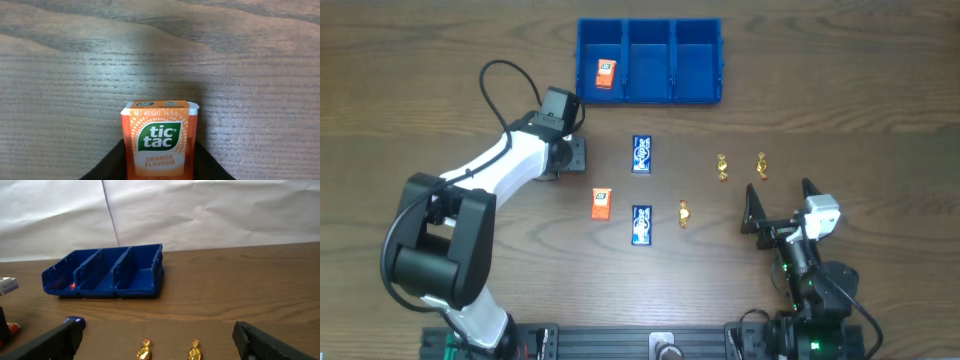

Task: Sort Candies Into Trays

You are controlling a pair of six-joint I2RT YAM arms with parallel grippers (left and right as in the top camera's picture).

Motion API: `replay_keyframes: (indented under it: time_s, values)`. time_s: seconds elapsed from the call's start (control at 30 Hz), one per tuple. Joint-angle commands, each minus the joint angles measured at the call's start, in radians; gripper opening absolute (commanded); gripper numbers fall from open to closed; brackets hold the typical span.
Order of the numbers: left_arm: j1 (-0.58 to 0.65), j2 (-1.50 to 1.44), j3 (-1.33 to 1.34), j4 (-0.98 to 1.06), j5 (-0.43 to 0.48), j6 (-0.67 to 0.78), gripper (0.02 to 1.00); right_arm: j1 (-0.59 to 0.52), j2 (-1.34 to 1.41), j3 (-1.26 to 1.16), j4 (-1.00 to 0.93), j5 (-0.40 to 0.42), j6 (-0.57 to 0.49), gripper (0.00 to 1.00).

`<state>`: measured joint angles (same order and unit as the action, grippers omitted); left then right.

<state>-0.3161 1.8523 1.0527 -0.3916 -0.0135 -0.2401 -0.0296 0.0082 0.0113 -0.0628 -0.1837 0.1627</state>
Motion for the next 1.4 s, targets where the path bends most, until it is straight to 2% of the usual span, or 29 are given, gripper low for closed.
replay_keyframes:
  time_s: [0.03,0.13,0.23,0.37,0.47,0.63,0.83,1.0,1.03,1.1,1.17,1.27,1.4]
  values:
    - [-0.001,0.01,0.009,-0.003,0.007,-0.034,0.286,-0.005,-0.005,-0.003,-0.002,0.003,-0.015,1.0]
    - [-0.022,-0.079,0.017,-0.004,-0.009,-0.076,0.266,-0.005,-0.005,-0.003,-0.002,0.003,-0.015,1.0]
    - [-0.07,-0.198,0.084,-0.033,-0.084,-0.135,0.264,-0.005,-0.005,-0.003,-0.001,0.003,-0.015,1.0]
    - [-0.11,-0.188,0.405,-0.178,-0.182,-0.129,0.257,-0.005,-0.005,-0.003,-0.002,0.003,-0.015,1.0]
    - [-0.103,-0.025,0.684,-0.245,-0.168,-0.103,0.268,-0.005,-0.005,-0.003,-0.002,0.003,-0.015,1.0]
    - [-0.079,0.217,0.923,-0.288,-0.082,-0.105,0.281,-0.005,-0.005,-0.003,-0.002,0.003,-0.015,1.0]
    - [-0.064,0.351,0.978,-0.289,-0.068,-0.116,0.29,-0.005,-0.005,-0.003,-0.002,0.003,-0.015,1.0]
    - [-0.063,0.36,0.978,-0.285,-0.095,-0.098,0.303,-0.005,-0.005,-0.003,-0.002,0.003,-0.015,1.0]
    - [-0.063,0.36,0.978,-0.285,-0.095,-0.097,0.321,-0.005,-0.005,-0.003,-0.002,0.003,-0.015,1.0]
    - [-0.062,0.36,0.978,-0.286,-0.1,-0.097,0.52,-0.005,-0.005,-0.003,-0.002,0.003,-0.015,1.0]
    - [-0.062,0.354,0.978,-0.29,-0.101,-0.099,0.792,-0.005,-0.005,-0.003,-0.002,0.003,-0.015,1.0]
    - [-0.065,0.29,0.958,-0.324,-0.105,-0.105,0.888,-0.005,-0.005,-0.003,-0.002,0.003,-0.015,1.0]
    - [-0.132,0.018,0.72,-0.291,-0.164,-0.135,0.915,-0.005,-0.005,-0.003,-0.002,0.003,-0.015,1.0]
